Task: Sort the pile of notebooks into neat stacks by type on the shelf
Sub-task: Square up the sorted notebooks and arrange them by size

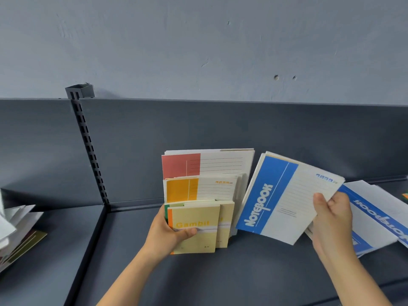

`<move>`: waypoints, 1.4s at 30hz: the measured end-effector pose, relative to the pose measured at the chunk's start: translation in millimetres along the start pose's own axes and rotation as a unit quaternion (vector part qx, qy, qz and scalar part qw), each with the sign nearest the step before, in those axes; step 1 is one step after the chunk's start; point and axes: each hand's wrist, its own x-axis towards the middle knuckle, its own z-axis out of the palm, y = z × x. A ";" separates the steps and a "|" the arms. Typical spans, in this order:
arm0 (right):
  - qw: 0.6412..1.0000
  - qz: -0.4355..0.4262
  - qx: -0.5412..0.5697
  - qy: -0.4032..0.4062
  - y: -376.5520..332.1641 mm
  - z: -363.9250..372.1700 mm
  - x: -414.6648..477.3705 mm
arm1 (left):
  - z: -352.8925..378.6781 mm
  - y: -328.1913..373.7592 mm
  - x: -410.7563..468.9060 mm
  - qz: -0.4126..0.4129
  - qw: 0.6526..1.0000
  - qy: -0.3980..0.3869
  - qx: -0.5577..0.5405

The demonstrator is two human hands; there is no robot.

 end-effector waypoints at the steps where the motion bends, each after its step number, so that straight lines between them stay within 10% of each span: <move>1: 1.000 -0.003 0.001 0.001 -3.3 -0.4 1.3 | -0.2 0.1 0.4 0.000 1.000 0.000 0.001; 19: 0.997 -0.008 -0.063 0.039 5.6 -2.4 13.8 | -11.9 -4.1 4.8 -0.007 1.000 -0.015 -0.007; 36: 0.972 0.122 -0.135 -0.151 65.3 6.1 -30.5 | -22.7 -2.1 4.5 0.016 0.999 -0.022 -0.042; 42: 0.973 0.117 -0.170 -0.104 62.9 10.0 -36.1 | -1.8 8.4 -2.9 0.023 0.998 0.045 -0.030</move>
